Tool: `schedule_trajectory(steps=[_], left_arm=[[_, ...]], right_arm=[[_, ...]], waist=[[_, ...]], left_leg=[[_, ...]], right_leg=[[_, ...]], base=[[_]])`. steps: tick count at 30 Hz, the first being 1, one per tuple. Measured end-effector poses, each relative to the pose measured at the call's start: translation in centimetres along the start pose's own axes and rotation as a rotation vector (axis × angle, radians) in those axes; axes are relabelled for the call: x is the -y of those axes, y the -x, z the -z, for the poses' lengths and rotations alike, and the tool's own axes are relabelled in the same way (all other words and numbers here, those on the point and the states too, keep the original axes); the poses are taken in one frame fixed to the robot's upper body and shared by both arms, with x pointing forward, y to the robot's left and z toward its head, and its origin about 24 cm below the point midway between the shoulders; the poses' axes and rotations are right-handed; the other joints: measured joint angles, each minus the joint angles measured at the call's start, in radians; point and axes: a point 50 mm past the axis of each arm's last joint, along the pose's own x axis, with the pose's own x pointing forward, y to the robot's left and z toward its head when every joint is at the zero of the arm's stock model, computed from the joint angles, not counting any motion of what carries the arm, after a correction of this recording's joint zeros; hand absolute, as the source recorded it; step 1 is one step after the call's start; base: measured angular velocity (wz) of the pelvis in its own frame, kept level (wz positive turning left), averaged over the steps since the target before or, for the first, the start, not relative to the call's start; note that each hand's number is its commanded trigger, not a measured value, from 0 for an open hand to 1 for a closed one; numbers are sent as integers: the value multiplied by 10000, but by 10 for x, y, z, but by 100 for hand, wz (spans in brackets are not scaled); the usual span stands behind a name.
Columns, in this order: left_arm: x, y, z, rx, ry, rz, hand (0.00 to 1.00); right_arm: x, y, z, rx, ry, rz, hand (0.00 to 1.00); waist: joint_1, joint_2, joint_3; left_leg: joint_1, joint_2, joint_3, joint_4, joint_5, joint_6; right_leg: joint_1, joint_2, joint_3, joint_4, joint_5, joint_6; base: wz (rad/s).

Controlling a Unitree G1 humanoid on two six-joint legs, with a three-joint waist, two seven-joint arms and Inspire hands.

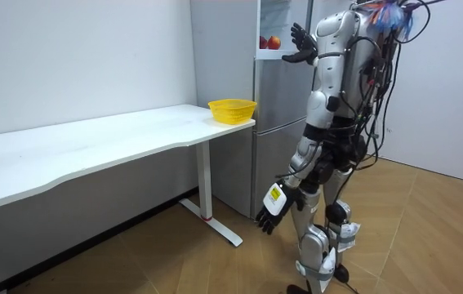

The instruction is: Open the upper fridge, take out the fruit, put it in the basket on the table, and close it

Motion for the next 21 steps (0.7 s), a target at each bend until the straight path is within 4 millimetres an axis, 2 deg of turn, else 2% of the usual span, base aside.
schedule_trajectory(steps=[6, 9, 11, 13, 17, 21], left_arm=[[-1, 0, -1, 66, -337, 48, 0], [-1, 0, -1, -7, -529, 111, 0], [-2, -1, 0, -78, -679, 169, 0], [-5, -1, 1, -170, -747, 163, 0], [-10, -2, 0, -203, -626, 300, 0], [-9, -1, 6, -473, -533, 445, 0]], right_arm=[[6, -6, -6, 127, -863, 66, 0], [15, -19, -7, 509, -880, 467, 0], [26, -33, -4, 790, -559, 905, 0], [32, -46, -3, 1034, -438, 1314, 0], [45, -74, 8, 1180, 142, 1634, 0], [51, -87, 4, 1285, 3, 1974, 0]], waist=[[17, -97, -34], [8, -215, -31], [12, -259, 39], [-18, -380, 76], [19, -528, 61], [35, -595, 39]], left_leg=[[15, 0, -60, 4, 0, -1], [54, 1, -129, 17, 3, -3], [170, 1, -188, 14, 2, -2], [150, -3, -267, 29, 3, -2], [161, -3, -281, 48, 3, -2], [136, -1, -409, 38, 3, -3]], right_leg=[[44, -1, -60, -3, 0, 0], [108, -2, -121, -5, 0, 0], [256, -14, -202, -16, -1, 1], [273, -38, -329, -16, -2, 2], [339, -50, -410, -108, 1, -4], [372, -54, -548, -179, 1, -5]], base=[[2], [5], [7], [8], [2], [7]])
